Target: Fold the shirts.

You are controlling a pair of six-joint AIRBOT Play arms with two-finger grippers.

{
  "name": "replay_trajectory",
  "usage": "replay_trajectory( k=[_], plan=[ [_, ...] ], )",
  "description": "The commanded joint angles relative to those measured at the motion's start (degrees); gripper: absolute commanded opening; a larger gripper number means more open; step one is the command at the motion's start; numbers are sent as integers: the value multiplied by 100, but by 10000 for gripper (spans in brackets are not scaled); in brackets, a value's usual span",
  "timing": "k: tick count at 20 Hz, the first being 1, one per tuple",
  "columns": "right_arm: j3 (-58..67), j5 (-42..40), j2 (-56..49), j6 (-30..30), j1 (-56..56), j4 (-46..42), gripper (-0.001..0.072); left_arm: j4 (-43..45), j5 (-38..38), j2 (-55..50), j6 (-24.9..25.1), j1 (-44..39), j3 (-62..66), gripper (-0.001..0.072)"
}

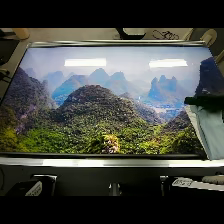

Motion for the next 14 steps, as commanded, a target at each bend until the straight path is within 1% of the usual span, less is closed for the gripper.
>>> replay_trajectory(
  k=[1, 4, 7, 8, 10, 14],
  plan=[
    [-444, 992, 109, 345, -310, -660, 24, -2, 4, -2, 22, -7, -2, 34],
    [-1510, 1204, 345, 382, -304, -955, 24, -2, 4, -2, 22, -7, 0, 34],
    [-2474, 1010, 645, 385, -304, -1711, 24, -2, 4, -2, 20, -7, 0, 34],
    [-2719, 942, 678, 407, -304, -1838, 24, -4, 4, 0, 20, -7, 0, 34],
    [-3141, 706, 684, 520, -304, -1843, 24, -4, 7, 0, 17, -7, 0, 34],
    [-3768, 365, 684, 516, -304, -1930, 24, -7, 7, 15, 15, -7, 2, 34]
  ],
)
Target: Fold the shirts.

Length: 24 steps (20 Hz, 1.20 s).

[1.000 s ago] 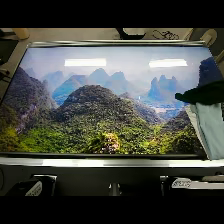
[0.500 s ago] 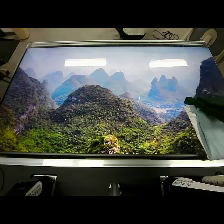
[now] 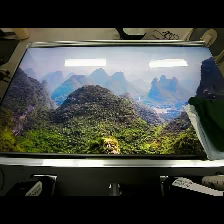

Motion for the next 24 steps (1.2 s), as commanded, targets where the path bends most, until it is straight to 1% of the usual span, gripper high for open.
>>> replay_trajectory(
  k=[1, 2, 3, 4, 5, 6, 9, 11, 12, 13, 14, 15, 16, 17, 18, 19, 20, 21, 22, 23, 24],
  plan=[
    [-573, -225, 31, 46, -2, -247, 24, 0, 4, 9, -20, -2, 2, 35],
    [-662, -269, 31, 63, -2, -315, 25, 0, 4, 9, -20, -2, 2, 35],
    [-691, -356, 28, 66, -2, -350, 90, 0, 4, 7, -20, -2, 2, 34],
    [-680, -511, 33, 61, -2, -345, 418, 2, 4, 4, -17, -2, 2, 35],
    [-621, -649, 33, -28, -2, -341, 720, 4, 4, 0, -15, -2, 2, 35],
    [-461, -800, 31, -157, -2, -350, 707, 4, 4, -15, -15, -2, 2, 34],
    [693, -1036, 31, -160, 61, -164, 705, 50, -4, -184, 4, -4, 2, 32],
    [1777, -1513, 31, -313, 511, 157, 703, 142, -2, -424, 4, -50, 37, 30],
    [2208, -1799, 31, -308, 883, 326, 701, 468, -4, -597, 0, -168, 162, 30],
    [2531, -2090, 31, -310, 1357, 503, 698, 1082, -9, -828, -94, -387, 385, 30],
    [2763, -2293, 31, -299, 1987, 608, 696, 1840, -55, -1078, -417, -623, 658, 30],
    [2830, -2406, 31, -240, 2712, 601, 694, 2852, -199, -1388, -933, -909, 990, 29],
    [2826, -2356, -9, -173, 3405, 522, 689, 3860, -444, -1700, -1425, -1180, 1274, 30],
    [2826, -2138, -129, -59, 4133, 341, 674, 4865, -831, -2044, -1904, -1438, 1504, 31],
    [2826, -1821, -313, 17, 4730, 151, 674, 5517, -1217, -2332, -2203, -1624, 1585, 34],
    [2822, -1438, -564, 103, 5246, -22, 675, 5772, -1644, -2623, -2339, -1751, 1578, 84],
    [2815, -1091, -817, 227, 5565, -37, 682, 5707, -2076, -2900, -2376, -1812, 1578, 335],
    [2815, -737, -1097, 385, 5796, 37, 685, 5670, -2559, -3209, -2603, -1884, 1574, 658],
    [2815, -514, -1349, 542, 5928, 116, 684, 5654, -2826, -3445, -2614, -1943, 1508, 685],
    [2815, -385, -1593, 708, 6008, 168, 683, 5661, -2721, -3580, -2549, -2013, 1335, 685],
    [2815, -326, -1773, 800, 6054, 245, 682, 5683, -2531, -3613, -2614, -2050, 1191, 684]
  ],
)
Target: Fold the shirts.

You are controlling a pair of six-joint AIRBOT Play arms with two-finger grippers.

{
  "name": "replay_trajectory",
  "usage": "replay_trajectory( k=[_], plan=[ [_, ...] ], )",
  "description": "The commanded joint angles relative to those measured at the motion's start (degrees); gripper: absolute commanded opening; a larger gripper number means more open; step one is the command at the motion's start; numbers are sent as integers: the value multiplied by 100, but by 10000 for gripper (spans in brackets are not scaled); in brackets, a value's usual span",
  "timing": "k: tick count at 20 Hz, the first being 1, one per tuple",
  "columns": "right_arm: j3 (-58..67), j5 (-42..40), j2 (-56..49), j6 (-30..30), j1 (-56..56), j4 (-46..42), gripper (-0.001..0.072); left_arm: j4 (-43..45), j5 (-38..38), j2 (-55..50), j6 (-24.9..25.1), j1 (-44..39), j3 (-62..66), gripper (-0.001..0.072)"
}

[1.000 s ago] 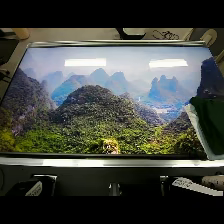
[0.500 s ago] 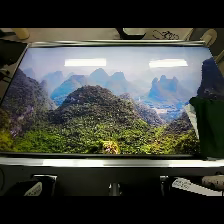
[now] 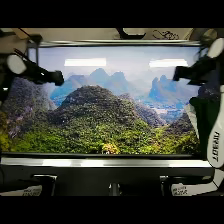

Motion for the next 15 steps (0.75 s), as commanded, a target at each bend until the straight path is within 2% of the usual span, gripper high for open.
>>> replay_trajectory(
  k=[1, 5, 15],
  plan=[
    [39, 636, -708, 437, 629, 157, 683, 535, -302, -490, -417, -258, -221, 681],
    [42, 619, -787, 435, 649, 321, 675, 560, -195, -468, -153, -236, -201, 666],
    [42, 625, -787, 433, 651, 319, 675, 557, -197, -605, -155, -238, -201, 667]
  ],
)
